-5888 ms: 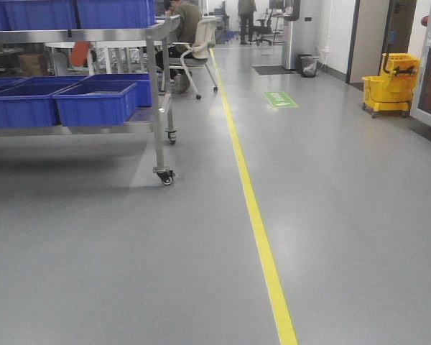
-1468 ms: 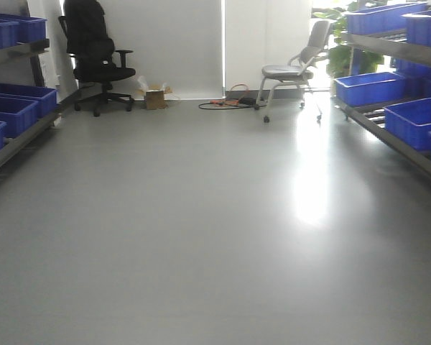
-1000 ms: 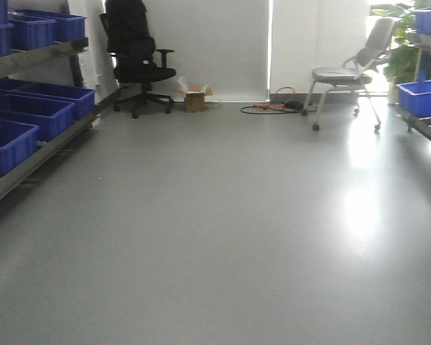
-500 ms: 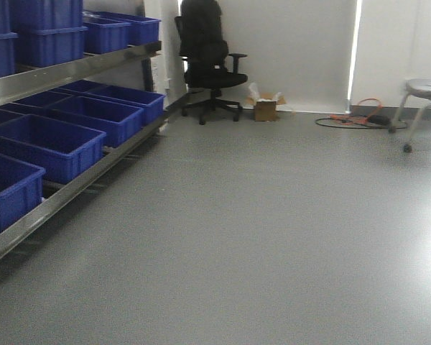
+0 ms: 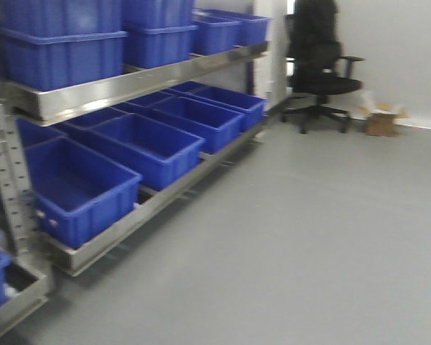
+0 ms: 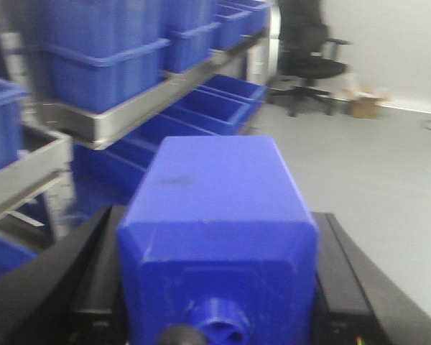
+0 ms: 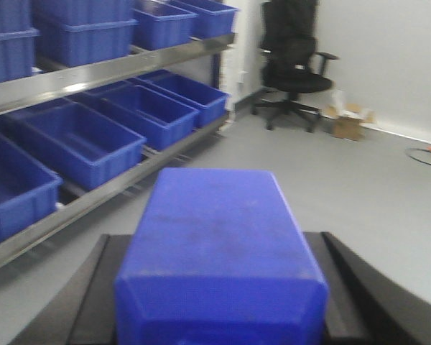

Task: Pick and sort blue part to right shelf
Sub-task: 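Drive the base to the shelf rack of blue bins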

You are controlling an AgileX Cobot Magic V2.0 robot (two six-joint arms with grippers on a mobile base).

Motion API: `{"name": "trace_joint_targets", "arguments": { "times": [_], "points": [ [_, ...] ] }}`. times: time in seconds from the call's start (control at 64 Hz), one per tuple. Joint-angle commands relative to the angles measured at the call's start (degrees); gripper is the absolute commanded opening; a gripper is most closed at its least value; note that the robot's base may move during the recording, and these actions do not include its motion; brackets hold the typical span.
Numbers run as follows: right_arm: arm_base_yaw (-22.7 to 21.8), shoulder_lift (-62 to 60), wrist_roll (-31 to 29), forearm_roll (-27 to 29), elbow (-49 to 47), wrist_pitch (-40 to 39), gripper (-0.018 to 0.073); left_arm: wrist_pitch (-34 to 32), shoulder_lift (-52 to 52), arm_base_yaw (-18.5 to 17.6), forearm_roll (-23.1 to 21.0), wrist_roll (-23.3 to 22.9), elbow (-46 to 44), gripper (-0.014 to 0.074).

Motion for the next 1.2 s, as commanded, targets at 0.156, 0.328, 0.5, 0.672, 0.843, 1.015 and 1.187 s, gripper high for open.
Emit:
{"name": "trace_joint_targets", "arguments": {
  "times": [0.156, 0.328, 0.5, 0.672, 0.843, 1.015, 1.187],
  "points": [
    [-0.23, 0.48, -0.43, -0.14, -1.8, -5.52, 0.0421, -5.15, 0.86, 0.11, 0.09, -0.27, -1.6, 0.0333],
    [-0.23, 0.48, -0.43, -0.14, -1.8, -5.52, 0.0421, -5.15, 0.86, 0.11, 0.09, -0.27, -1.6, 0.0333],
    [-0.23, 0.48, -0.43, -0.14, -1.8, -5.52, 0.0421, -5.15, 0.86, 0.11, 0.09, -0.27, -1.6, 0.0333],
    [-0.23, 0.48, -0.43, -0.14, -1.8, -5.52, 0.0421, -5.15, 0.86, 0.11, 0.09, -0.27, -1.6, 0.0333],
    [-0.23, 0.48, -0.43, -0.14, -1.8, -5.52, 0.0421, -5.15, 0.86, 0.11, 0.09, -0.27, -1.6, 0.0333],
    [-0.23, 0.48, -0.43, -0.14, -1.8, -5.52, 0.0421, -5.15, 0.86, 0.11, 0.09, -0.27, -1.6, 0.0333],
    [-0.23, 0.48, -0.43, -0.14, -1.8, -5.52, 0.0421, -5.15, 0.86, 0.11, 0.09, -0.27, -1.6, 0.0333]
  ]
}}
